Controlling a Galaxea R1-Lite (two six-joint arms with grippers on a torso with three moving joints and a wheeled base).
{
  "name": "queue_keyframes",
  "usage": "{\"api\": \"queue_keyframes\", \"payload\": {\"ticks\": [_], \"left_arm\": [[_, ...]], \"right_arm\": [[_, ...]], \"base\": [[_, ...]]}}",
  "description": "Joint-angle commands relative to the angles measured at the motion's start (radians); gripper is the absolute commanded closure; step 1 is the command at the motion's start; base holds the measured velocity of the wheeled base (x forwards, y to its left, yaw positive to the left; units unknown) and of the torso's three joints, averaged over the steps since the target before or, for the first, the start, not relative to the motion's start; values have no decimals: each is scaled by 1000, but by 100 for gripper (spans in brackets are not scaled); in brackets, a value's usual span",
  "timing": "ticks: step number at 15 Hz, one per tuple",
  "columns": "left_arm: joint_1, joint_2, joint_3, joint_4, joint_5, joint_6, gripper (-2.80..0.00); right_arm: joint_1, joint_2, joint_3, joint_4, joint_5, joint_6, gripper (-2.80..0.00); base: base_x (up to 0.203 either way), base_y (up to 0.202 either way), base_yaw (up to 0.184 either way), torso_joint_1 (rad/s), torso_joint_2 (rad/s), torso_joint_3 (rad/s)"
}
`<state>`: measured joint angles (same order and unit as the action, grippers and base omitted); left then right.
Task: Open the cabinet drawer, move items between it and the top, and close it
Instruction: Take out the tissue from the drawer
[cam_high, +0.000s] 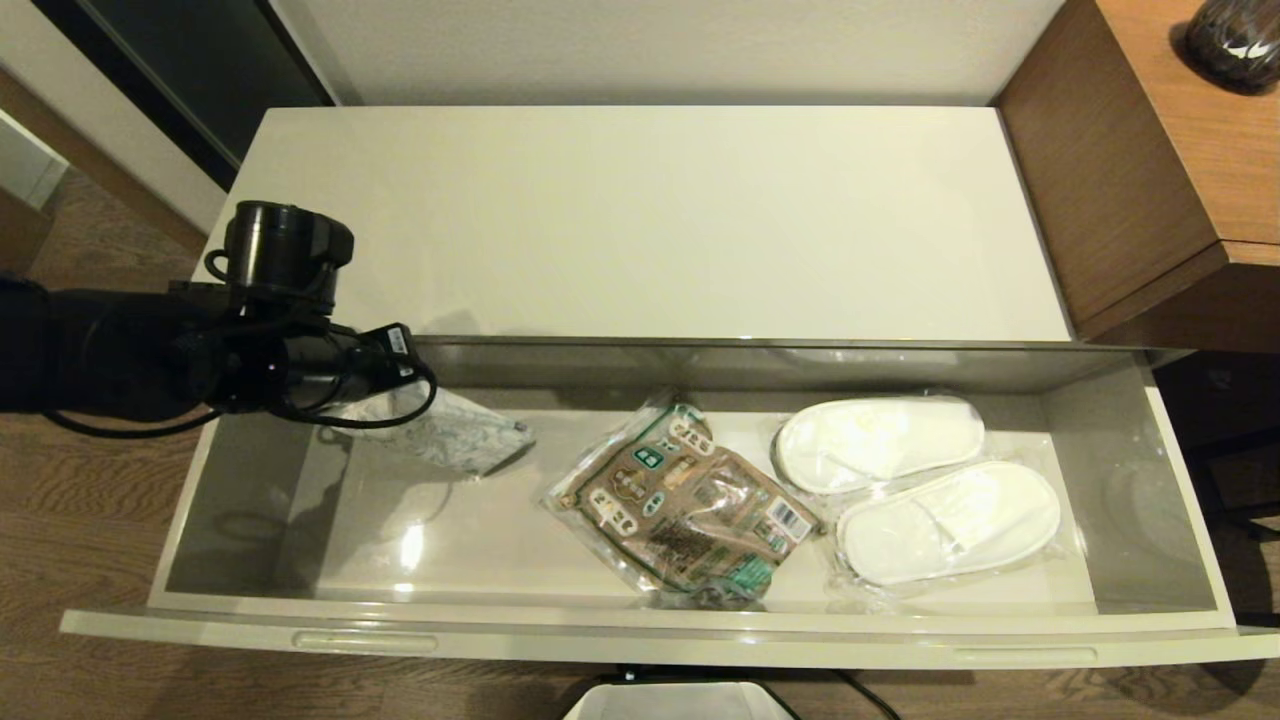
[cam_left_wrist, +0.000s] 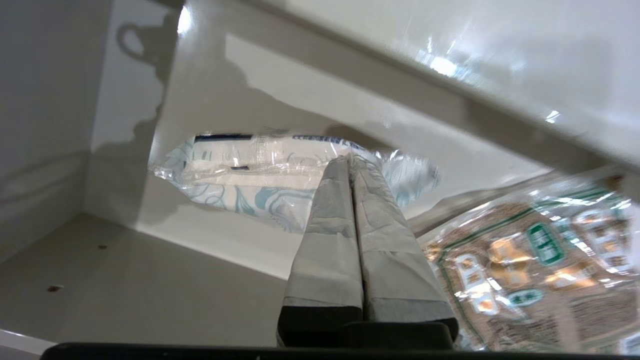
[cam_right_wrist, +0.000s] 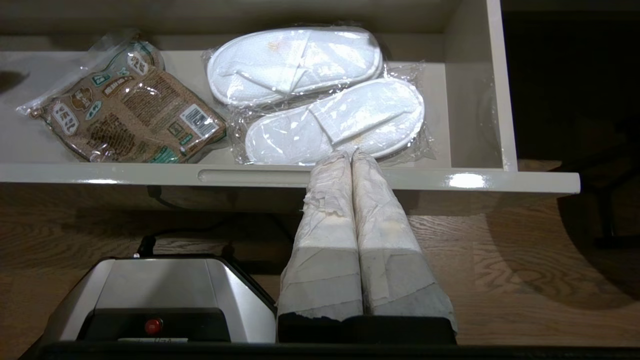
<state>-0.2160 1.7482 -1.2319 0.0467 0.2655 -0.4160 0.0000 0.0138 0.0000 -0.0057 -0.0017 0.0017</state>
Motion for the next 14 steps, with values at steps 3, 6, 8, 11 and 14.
{"api": "queue_keyframes", "payload": {"ticks": [3, 6, 8, 11, 14], "left_arm": [[-2, -93, -33, 83, -2, -3, 0], [-6, -144, -47, 148, -8, -3, 0], [-13, -174, -68, 201, -18, -3, 0], [-27, -206, -96, 262, -22, -3, 0], [-31, -240, -164, 335, -28, -3, 0]], "right_arm": [[0, 2, 2, 0, 0, 0, 0], [0, 2, 2, 0, 0, 0, 0], [0, 2, 2, 0, 0, 0, 0], [0, 2, 2, 0, 0, 0, 0], [0, 2, 2, 0, 0, 0, 0]], "base": [[0, 0, 0, 0, 0, 0], [0, 0, 0, 0, 0, 0], [0, 0, 0, 0, 0, 0], [0, 0, 0, 0, 0, 0], [0, 0, 0, 0, 0, 0]]}}
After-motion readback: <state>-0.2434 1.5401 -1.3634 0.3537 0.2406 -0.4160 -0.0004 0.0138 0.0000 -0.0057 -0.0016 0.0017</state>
